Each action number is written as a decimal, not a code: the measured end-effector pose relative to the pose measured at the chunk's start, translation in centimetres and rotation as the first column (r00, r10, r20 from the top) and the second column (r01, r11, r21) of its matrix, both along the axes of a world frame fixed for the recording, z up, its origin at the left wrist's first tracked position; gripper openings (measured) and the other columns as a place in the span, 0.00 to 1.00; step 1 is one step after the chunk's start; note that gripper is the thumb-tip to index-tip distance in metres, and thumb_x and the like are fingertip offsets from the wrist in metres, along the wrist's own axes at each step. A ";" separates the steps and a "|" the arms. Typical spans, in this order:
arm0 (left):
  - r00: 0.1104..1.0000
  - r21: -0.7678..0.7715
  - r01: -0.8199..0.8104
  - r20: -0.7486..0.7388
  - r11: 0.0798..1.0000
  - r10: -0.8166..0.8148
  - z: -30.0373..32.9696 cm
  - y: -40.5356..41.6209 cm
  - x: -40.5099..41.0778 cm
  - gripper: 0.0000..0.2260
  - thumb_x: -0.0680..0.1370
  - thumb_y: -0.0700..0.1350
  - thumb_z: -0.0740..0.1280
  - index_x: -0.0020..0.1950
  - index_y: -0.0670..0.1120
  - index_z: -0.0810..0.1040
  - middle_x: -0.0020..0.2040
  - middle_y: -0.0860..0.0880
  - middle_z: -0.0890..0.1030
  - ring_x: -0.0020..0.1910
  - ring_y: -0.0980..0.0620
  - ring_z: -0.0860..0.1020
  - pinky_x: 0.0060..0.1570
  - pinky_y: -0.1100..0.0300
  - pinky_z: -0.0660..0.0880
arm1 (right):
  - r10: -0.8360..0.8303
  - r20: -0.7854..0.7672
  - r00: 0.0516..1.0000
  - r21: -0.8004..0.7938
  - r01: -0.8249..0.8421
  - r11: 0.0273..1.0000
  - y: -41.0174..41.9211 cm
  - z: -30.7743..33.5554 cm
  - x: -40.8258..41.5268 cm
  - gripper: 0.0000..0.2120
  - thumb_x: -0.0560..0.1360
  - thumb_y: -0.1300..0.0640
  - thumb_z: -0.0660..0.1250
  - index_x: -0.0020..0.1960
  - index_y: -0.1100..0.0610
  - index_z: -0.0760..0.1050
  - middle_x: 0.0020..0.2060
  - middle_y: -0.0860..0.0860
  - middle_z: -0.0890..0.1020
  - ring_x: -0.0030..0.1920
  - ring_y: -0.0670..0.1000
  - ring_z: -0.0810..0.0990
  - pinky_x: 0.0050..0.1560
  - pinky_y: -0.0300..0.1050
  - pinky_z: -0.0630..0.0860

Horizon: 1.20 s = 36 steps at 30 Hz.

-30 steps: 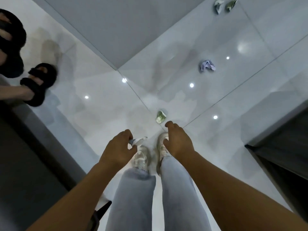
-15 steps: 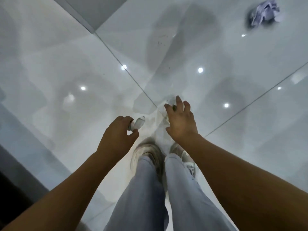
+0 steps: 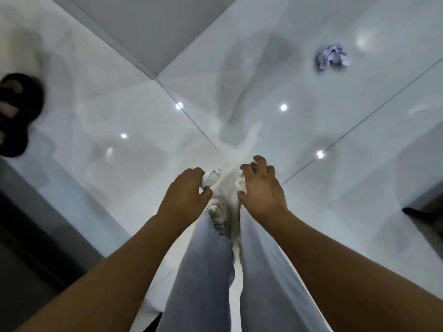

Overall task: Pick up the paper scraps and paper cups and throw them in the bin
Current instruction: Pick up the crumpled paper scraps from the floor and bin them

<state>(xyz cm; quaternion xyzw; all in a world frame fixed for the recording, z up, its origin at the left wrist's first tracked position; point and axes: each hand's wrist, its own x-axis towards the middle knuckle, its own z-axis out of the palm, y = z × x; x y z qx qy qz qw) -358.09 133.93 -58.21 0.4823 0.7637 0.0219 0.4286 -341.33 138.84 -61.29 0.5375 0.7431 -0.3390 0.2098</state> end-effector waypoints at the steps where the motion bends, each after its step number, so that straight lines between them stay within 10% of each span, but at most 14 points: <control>1: 1.000 -0.002 0.012 -0.001 1.000 -0.012 2.9 0.2 0.2 0.07 0.76 0.44 0.65 0.50 0.43 0.75 0.47 0.47 0.77 0.46 0.48 0.75 0.47 0.55 0.71 | -0.025 -0.009 1.000 -0.003 0.025 1.000 0.2 3.3 0.1 0.25 0.75 0.53 0.68 0.69 0.53 0.65 0.73 0.54 0.56 0.65 0.56 0.66 0.59 0.47 0.73; 10: 0.981 0.151 0.192 -0.028 0.970 -0.190 28.6 2.1 4.9 0.07 0.76 0.43 0.64 0.52 0.42 0.75 0.46 0.45 0.76 0.45 0.46 0.75 0.44 0.56 0.70 | -0.218 -0.070 0.973 0.063 0.222 0.973 -0.2 31.8 4.3 0.25 0.75 0.54 0.68 0.69 0.54 0.65 0.72 0.54 0.57 0.64 0.56 0.66 0.54 0.46 0.73; 19: 0.891 0.205 0.444 -0.002 0.872 -0.453 42.0 -4.4 10.5 0.04 0.76 0.43 0.64 0.44 0.43 0.71 0.44 0.45 0.76 0.44 0.48 0.75 0.39 0.59 0.67 | -0.512 -0.085 0.855 0.122 0.519 0.846 -11.3 46.1 9.5 0.26 0.74 0.53 0.68 0.69 0.54 0.66 0.71 0.54 0.58 0.65 0.57 0.66 0.54 0.47 0.74; 36: 0.328 0.217 0.926 -0.056 0.309 -0.943 53.7 -24.5 37.1 0.05 0.75 0.43 0.63 0.44 0.41 0.72 0.43 0.44 0.77 0.42 0.47 0.76 0.41 0.55 0.72 | -0.971 -0.167 0.173 0.174 0.974 0.144 -44.9 56.3 29.7 0.26 0.73 0.51 0.70 0.68 0.52 0.67 0.69 0.52 0.59 0.64 0.55 0.67 0.56 0.46 0.74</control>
